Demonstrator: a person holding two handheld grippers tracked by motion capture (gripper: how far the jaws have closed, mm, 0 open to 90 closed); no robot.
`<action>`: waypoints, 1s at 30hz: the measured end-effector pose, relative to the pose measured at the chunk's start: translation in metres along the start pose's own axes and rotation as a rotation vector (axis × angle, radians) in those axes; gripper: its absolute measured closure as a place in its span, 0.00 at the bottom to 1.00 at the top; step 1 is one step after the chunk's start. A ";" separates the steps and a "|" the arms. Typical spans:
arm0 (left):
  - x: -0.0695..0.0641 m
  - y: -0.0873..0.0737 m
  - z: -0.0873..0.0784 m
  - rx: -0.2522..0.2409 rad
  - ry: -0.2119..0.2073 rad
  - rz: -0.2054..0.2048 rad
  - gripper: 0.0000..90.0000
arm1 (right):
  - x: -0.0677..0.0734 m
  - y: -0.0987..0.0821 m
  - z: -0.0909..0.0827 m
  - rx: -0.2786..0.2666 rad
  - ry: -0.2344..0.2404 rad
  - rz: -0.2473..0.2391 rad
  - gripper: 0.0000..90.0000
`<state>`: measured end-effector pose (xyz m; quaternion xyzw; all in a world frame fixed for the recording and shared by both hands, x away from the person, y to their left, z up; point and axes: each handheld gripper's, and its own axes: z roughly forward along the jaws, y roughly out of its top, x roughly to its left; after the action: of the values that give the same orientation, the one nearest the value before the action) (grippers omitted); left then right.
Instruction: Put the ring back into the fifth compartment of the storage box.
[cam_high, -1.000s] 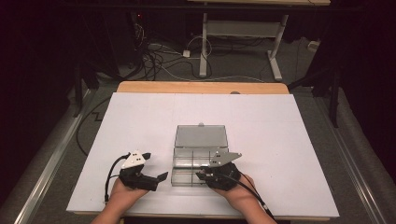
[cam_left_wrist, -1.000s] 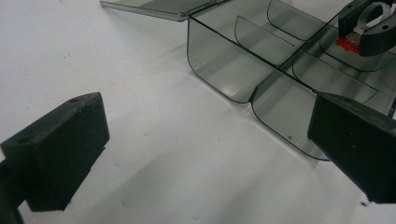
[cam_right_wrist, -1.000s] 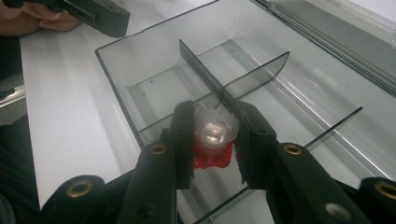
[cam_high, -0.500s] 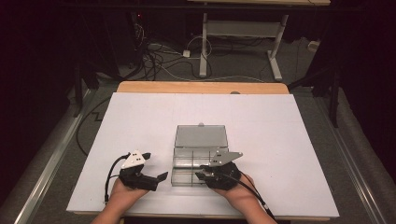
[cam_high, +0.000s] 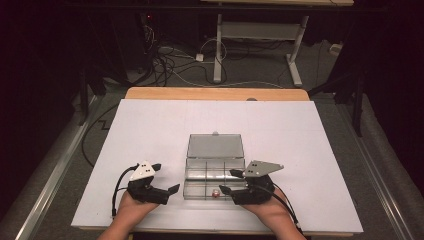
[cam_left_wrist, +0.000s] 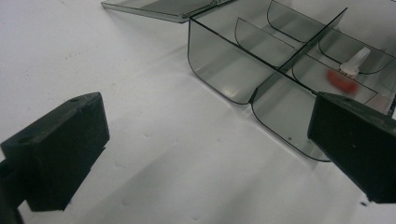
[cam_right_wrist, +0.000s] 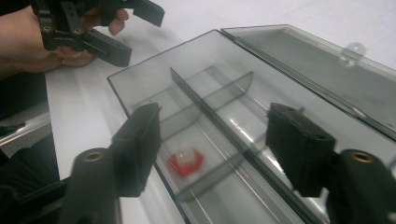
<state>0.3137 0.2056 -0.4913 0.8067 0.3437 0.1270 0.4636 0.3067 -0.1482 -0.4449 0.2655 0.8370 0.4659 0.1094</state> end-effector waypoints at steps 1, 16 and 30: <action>0.000 0.000 0.000 0.001 0.000 -0.001 0.00 | -0.002 -0.003 -0.003 -0.012 -0.009 -0.002 0.36; 0.002 0.000 0.000 -0.001 -0.008 -0.014 0.00 | -0.037 -0.049 -0.042 -0.050 -0.189 0.119 0.00; 0.016 0.012 0.000 -0.021 0.032 -0.083 0.00 | -0.070 -0.057 -0.044 -0.065 -0.309 0.175 0.00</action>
<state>0.3303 0.2125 -0.4832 0.7848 0.3827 0.1243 0.4714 0.3265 -0.2420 -0.4730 0.4021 0.7684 0.4541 0.2041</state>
